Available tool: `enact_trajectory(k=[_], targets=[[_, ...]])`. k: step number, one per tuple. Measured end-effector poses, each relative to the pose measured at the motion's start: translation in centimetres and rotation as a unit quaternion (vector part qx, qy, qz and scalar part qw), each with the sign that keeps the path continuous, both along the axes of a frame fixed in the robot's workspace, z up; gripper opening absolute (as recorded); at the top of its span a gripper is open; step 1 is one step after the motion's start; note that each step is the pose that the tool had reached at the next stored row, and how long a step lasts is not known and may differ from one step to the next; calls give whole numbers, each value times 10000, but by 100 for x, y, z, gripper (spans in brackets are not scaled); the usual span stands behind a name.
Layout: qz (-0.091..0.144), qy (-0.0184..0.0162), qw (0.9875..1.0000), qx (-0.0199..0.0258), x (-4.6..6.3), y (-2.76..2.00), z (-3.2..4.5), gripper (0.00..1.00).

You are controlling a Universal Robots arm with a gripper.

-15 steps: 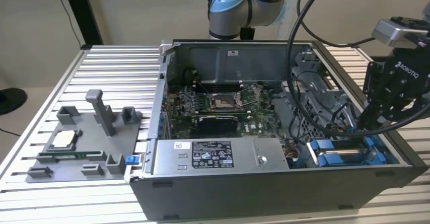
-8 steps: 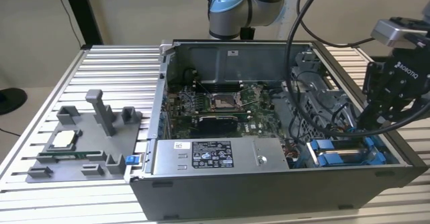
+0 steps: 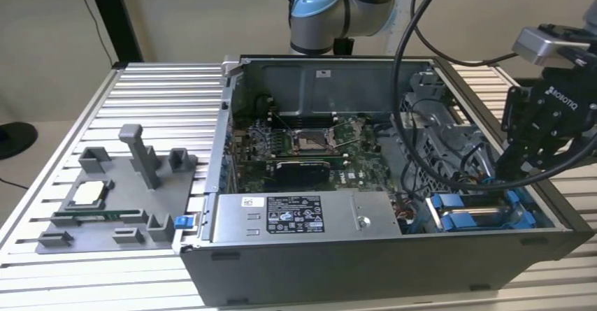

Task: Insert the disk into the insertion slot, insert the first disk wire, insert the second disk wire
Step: 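Insert the second disk wire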

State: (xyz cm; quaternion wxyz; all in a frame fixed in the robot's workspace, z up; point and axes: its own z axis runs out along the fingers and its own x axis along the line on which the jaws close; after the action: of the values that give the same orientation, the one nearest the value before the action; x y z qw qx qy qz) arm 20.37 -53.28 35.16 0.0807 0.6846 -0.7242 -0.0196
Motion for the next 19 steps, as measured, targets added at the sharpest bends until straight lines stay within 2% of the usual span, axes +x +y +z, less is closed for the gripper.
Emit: enact_trajectory(k=[2, 3, 19], targets=[[-1, 0, 10000, 0, -1, 0, -1, 100], [-1, 0, 10000, -1, -1, 0, -1, 0], [-2, 0, 10000, 2, -3, 0, -2, 0]])
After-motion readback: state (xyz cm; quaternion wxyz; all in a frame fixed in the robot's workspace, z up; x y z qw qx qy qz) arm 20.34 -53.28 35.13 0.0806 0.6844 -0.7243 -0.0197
